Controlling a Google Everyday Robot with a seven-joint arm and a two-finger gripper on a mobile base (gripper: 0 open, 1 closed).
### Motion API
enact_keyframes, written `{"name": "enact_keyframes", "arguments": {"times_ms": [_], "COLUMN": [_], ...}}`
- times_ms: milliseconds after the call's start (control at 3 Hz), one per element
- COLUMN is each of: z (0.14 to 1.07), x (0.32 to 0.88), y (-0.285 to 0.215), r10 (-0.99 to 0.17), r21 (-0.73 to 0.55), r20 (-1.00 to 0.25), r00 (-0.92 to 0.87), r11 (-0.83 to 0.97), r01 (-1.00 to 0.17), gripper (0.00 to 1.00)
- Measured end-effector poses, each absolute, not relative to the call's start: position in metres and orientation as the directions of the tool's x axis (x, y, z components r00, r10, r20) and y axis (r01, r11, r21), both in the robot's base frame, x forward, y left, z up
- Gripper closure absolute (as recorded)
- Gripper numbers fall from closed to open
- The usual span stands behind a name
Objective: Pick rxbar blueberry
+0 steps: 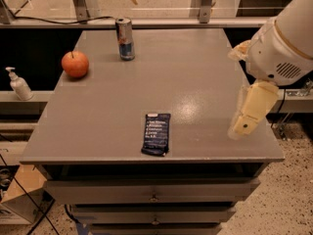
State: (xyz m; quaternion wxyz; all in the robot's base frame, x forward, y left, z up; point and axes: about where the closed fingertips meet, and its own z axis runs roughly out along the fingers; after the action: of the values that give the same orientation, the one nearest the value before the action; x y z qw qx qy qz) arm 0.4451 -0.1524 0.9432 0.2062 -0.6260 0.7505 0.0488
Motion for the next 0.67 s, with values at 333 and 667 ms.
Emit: {"name": "enact_keyframes", "arguments": {"times_ms": [333,667], "z": [0.935,0.915], "x": [0.449,0.453], "y": [-0.145,-0.110], "r10": [-0.903,-0.863], "r21": [-0.160,-0.107], "r20": [-0.407,-0.493], "r00": [-0.137,-0.108], "r11": [0.218,0.184], "r01": [-0.963,-0.977], "gripper": [0.00,0.00]}}
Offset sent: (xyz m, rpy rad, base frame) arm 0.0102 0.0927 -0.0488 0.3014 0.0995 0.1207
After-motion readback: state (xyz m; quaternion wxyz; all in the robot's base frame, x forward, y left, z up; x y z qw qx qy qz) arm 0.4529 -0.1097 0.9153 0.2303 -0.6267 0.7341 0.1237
